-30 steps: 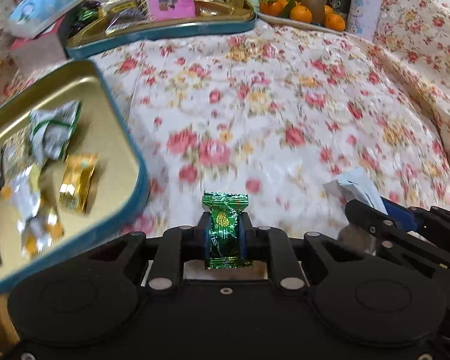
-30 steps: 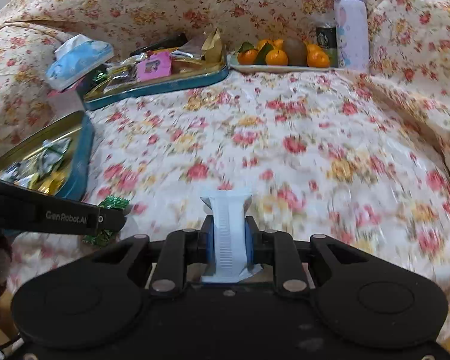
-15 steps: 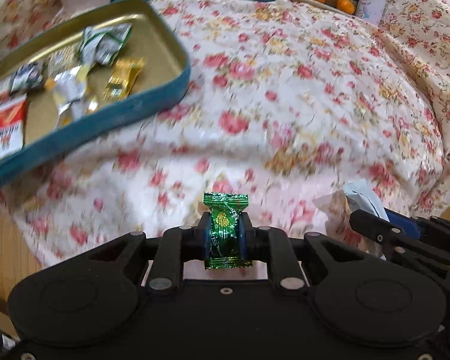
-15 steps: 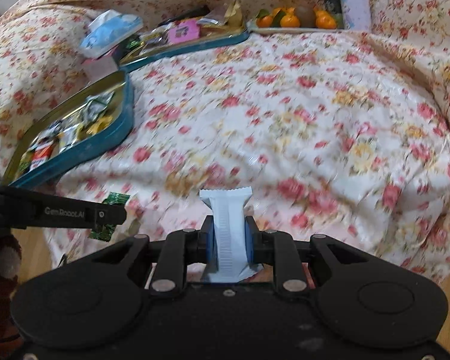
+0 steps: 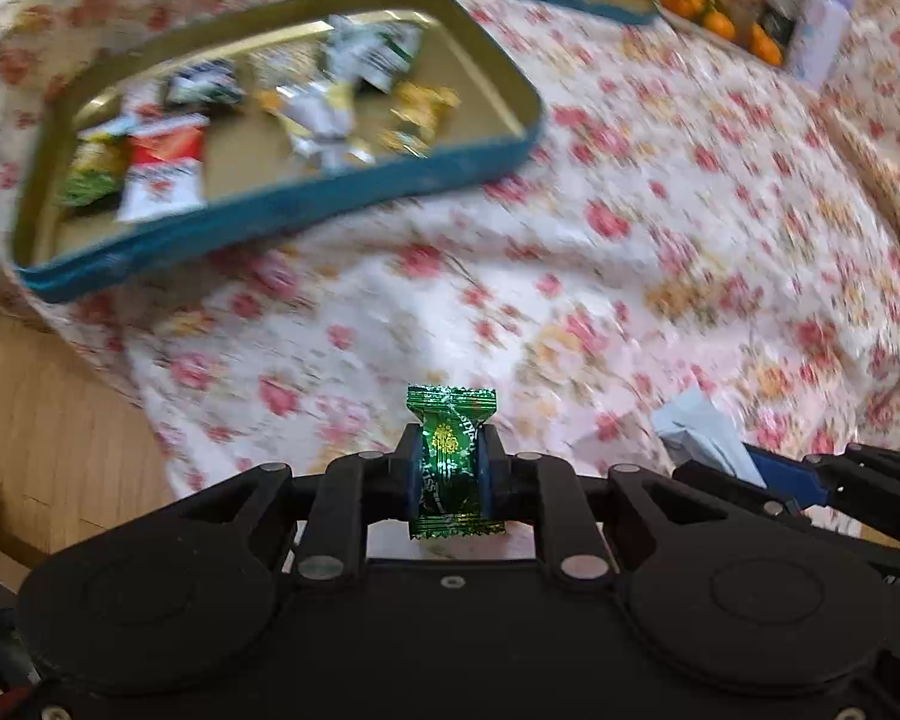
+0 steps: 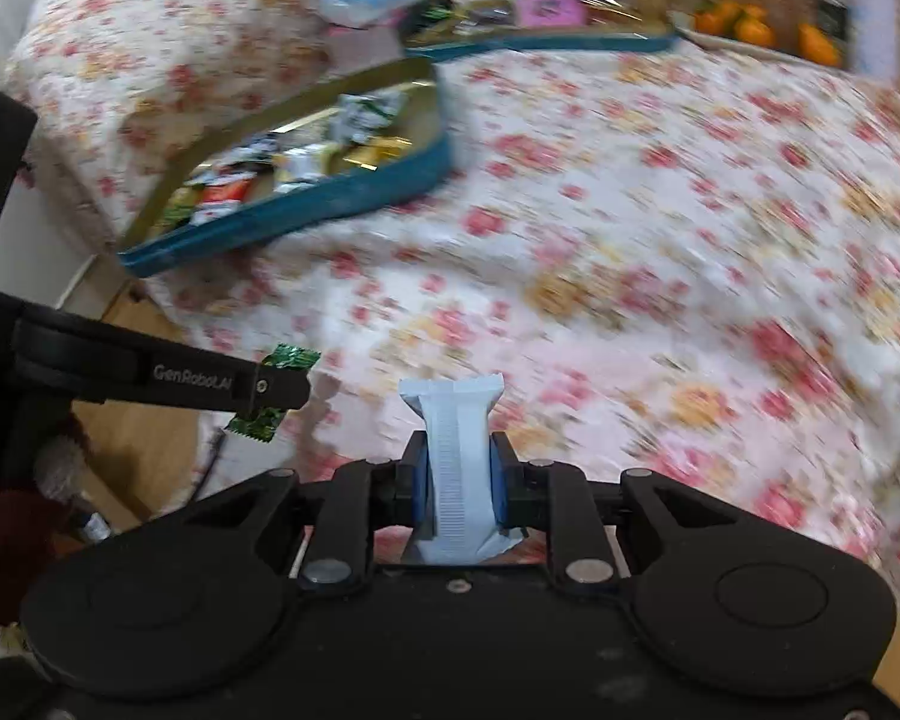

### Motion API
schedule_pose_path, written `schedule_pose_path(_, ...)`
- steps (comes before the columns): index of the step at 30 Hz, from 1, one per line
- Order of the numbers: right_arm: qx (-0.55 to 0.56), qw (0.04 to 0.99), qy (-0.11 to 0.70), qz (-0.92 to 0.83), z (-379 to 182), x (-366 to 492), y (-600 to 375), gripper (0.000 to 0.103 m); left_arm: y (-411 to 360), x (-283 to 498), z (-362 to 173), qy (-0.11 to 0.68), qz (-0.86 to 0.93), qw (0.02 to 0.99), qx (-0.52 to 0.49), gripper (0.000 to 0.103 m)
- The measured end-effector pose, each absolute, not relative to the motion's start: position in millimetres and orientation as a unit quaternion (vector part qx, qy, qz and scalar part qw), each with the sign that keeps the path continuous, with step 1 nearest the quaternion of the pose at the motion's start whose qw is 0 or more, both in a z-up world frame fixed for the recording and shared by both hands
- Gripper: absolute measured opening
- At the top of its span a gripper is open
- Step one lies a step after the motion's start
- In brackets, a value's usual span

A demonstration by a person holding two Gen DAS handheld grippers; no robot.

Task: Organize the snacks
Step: 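Carry the candy and white packet over the gold tray, then lower both items into the tray and open both tools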

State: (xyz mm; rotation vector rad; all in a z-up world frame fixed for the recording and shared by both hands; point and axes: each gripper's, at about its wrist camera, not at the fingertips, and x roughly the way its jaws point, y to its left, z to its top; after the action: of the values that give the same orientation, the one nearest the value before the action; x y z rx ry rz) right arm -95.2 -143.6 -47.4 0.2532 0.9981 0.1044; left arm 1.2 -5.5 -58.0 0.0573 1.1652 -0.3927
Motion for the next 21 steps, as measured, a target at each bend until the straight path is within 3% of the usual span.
schedule_pose_path(11,0.091,0.892,0.43,0.101,-10.4,-43.0,-102.8,0.022,54.7,60.3,-11.7,0.485,-0.124,0.865,0.013,0.024)
schedule_pose_path(21,0.09,0.902,0.411,0.095,6.2,-4.4,-90.4,0.022,55.9,133.9,-3.6,0.456,-0.094,0.884,0.023,0.024)
